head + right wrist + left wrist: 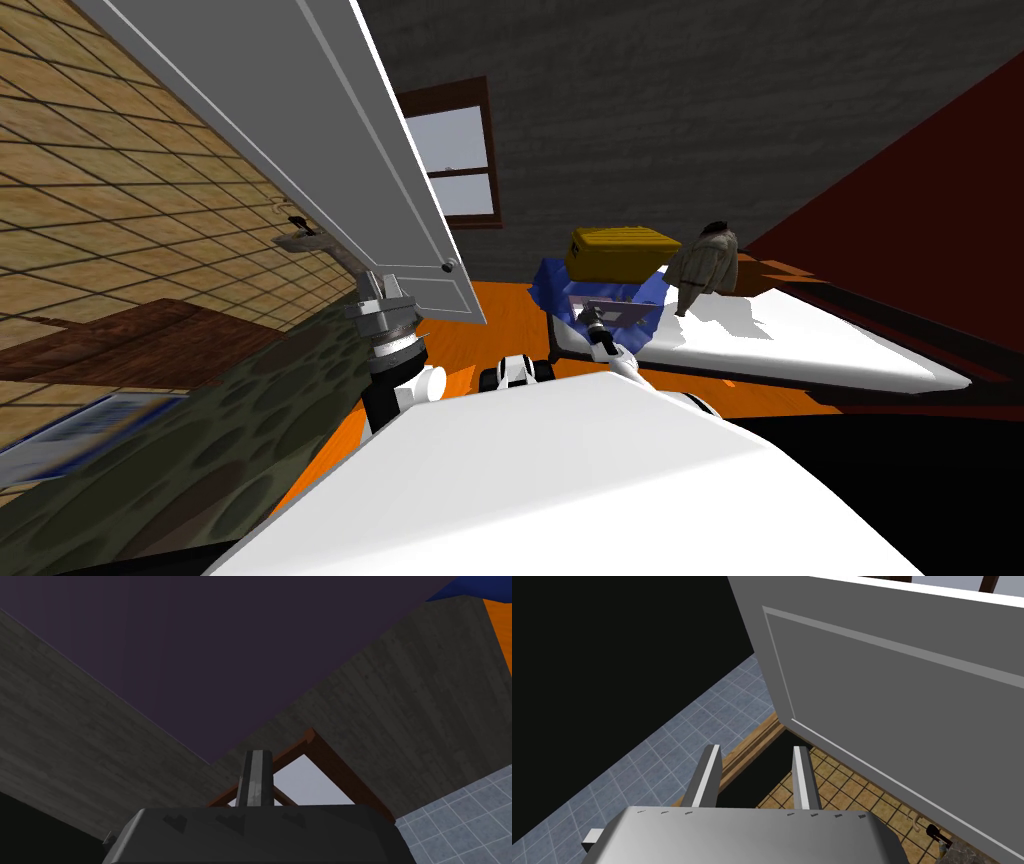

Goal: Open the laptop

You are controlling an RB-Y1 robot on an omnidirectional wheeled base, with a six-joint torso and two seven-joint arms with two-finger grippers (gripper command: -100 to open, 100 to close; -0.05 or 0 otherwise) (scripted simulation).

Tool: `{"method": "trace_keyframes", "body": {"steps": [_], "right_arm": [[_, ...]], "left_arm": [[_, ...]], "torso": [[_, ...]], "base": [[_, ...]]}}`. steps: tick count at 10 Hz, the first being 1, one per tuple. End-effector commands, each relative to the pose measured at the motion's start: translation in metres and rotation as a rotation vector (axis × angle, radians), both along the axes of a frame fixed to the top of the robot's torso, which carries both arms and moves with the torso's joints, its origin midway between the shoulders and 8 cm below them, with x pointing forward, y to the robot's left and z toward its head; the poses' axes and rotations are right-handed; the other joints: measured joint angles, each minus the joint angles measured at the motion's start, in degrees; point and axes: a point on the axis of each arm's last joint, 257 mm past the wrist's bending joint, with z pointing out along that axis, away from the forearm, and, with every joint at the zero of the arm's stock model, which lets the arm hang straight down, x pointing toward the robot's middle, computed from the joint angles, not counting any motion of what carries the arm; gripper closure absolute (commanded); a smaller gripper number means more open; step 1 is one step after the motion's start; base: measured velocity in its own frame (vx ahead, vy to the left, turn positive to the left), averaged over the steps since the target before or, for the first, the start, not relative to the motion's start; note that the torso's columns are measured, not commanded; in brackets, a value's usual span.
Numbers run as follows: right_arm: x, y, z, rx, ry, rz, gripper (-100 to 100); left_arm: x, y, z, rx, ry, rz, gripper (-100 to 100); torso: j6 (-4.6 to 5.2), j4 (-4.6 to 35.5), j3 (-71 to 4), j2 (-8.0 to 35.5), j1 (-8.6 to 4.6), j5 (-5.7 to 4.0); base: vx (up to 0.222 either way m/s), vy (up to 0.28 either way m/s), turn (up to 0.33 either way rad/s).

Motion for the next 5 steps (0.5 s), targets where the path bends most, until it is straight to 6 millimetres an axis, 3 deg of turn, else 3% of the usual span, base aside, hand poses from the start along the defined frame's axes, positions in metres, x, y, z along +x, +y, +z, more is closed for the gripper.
{"method": "trace_keyframes", "body": {"steps": [1, 5], "right_arm": [[0.009, -0.013, 0.001, 0.018, 0.041, 0.005, 100], [0.015, -0.027, -0.006, 0.038, 0.101, -0.009, 100]], "left_arm": [[0.0, 0.0, 0.0, 0.0, 0.0, 0.0, 0], [0.0, 0.0, 0.0, 0.0, 0.0, 0.0, 0]], "torso": [[0.06, -0.01, -0.01, 0.0, -0.07, -0.01], [0.01, 0.0, 0.01, 0.03, -0.01, 0.0]], "base": [[-0.022, 0.019, 0.088], [-0.015, 0.014, 0.051]]}}
